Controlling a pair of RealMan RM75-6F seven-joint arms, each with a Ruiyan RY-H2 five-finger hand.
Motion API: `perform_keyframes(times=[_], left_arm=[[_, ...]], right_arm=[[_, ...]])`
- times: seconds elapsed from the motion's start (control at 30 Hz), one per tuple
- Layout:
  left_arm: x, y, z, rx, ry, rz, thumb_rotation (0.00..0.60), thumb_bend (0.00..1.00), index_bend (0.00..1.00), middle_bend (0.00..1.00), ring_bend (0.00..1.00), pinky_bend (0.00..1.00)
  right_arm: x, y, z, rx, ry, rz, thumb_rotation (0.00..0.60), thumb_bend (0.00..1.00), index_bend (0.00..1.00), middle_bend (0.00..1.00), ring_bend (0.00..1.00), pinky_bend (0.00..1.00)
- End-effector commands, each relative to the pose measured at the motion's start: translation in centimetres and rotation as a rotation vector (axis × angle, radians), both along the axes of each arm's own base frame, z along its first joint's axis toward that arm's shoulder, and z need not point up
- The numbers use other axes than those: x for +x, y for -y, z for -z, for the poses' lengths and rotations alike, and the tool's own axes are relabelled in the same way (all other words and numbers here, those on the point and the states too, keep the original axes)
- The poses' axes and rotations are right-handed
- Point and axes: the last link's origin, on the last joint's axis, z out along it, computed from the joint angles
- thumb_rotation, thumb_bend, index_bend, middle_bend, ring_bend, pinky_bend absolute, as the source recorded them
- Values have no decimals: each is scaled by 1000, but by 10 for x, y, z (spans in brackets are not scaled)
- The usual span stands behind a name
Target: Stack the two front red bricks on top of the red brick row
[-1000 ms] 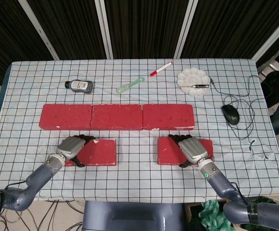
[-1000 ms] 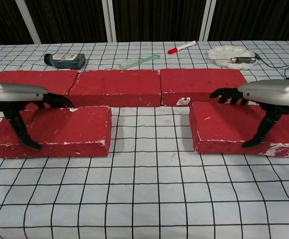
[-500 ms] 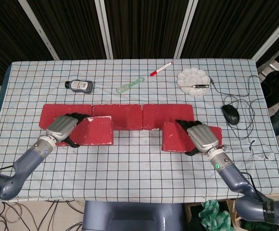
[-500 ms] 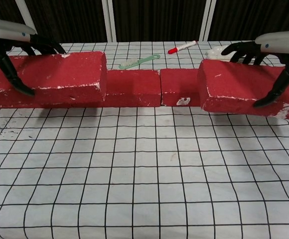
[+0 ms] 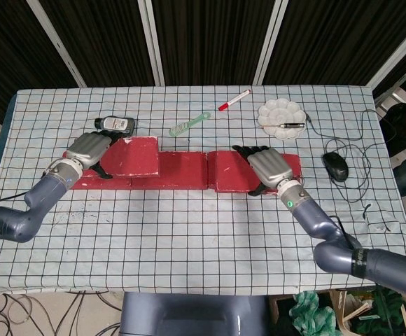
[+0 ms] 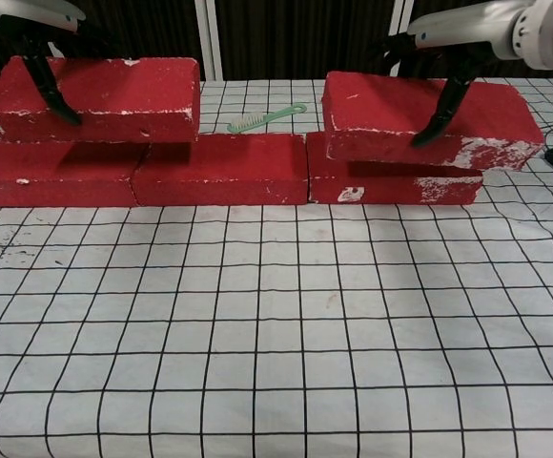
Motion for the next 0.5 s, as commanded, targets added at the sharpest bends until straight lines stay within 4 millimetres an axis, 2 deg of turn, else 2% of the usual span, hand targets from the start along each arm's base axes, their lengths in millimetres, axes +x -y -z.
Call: perform_keyframes(times=[0.03, 0.23, 0.5], left_arm=[[6, -6, 8, -17, 10, 12, 600, 261, 144, 195, 95, 185], [-2, -13, 17, -34, -6, -3, 600, 260, 144, 194, 94, 184], [-14, -14, 35, -62, -19, -27, 600, 261, 145, 193, 94, 184]], right_arm=[[15, 12, 16, 18, 4, -6, 600, 102, 49, 174, 208, 235], [29, 28, 37, 45, 37, 22, 600, 102, 48, 173, 207, 235], [40, 45, 52, 57, 23, 31, 600, 101, 49, 173, 208, 235]])
